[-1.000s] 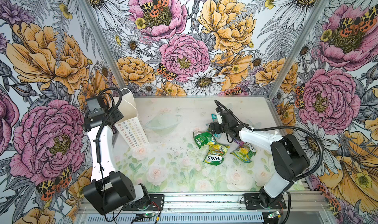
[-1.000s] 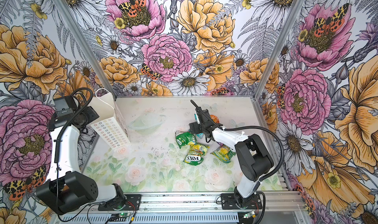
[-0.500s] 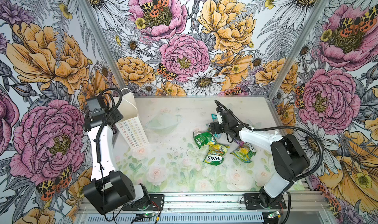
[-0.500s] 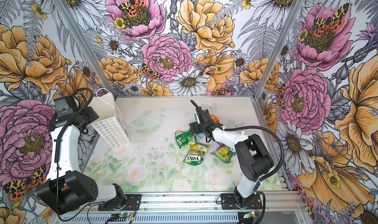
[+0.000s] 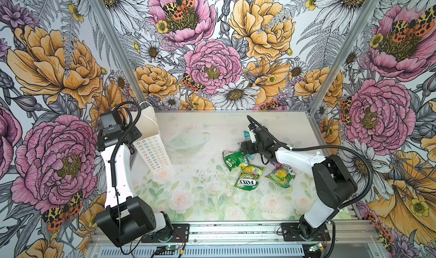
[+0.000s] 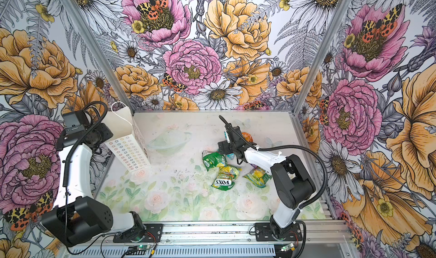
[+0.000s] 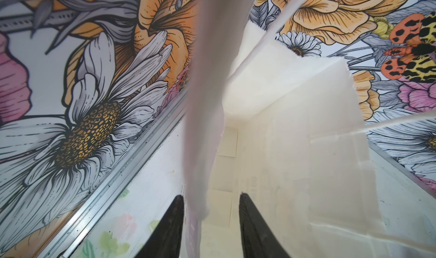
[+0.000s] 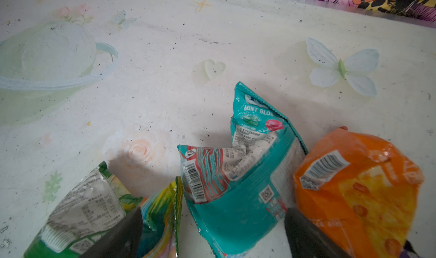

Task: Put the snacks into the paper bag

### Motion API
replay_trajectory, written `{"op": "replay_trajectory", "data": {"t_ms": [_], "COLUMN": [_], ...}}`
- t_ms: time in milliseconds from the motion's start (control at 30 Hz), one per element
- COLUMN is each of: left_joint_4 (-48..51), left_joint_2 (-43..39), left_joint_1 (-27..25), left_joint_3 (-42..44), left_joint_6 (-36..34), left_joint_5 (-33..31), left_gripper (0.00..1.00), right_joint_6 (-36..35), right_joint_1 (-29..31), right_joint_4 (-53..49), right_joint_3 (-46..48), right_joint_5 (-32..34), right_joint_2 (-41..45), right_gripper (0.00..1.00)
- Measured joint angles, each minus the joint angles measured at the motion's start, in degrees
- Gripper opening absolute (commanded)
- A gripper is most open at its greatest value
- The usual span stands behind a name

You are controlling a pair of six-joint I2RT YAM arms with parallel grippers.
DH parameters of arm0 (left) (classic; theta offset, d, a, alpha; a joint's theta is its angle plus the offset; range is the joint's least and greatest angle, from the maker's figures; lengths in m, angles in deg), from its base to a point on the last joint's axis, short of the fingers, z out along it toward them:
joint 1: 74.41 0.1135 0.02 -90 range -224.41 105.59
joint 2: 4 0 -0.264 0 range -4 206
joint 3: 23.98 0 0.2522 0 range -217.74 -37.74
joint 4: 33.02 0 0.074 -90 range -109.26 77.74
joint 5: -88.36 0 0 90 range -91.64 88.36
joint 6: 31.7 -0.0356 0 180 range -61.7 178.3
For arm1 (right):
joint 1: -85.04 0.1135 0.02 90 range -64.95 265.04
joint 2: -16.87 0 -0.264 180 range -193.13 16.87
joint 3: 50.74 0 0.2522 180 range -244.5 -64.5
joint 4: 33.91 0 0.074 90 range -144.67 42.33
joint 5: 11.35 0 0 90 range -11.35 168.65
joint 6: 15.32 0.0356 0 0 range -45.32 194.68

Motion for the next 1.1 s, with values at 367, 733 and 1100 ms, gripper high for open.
{"op": "replay_trajectory", "data": {"t_ms": [367,733,1100], "left_joint_4": [0.0,0.0,0.0], "left_joint_2": [0.0,0.0,0.0], "left_joint_1": [0.0,0.0,0.0], "left_joint_3": [0.0,0.0,0.0], "left_joint_6": [0.0,0.1,0.0], "left_joint_5": [0.0,0.1,1.8], "left_gripper": [0.16,0.01,0.00], "right_joint_6": [0.0,0.0,0.0], "right_joint_1": [0.1,0.3,0.4], "right_joint_4": [0.0,0.0,-0.2], "right_joint_3": [0.0,0.0,0.0], "right_joint_5": [0.2,0.2,0.3], "right_joint_2": [0.0,0.0,0.0], "right_gripper": [0.95,0.95,0.95]}}
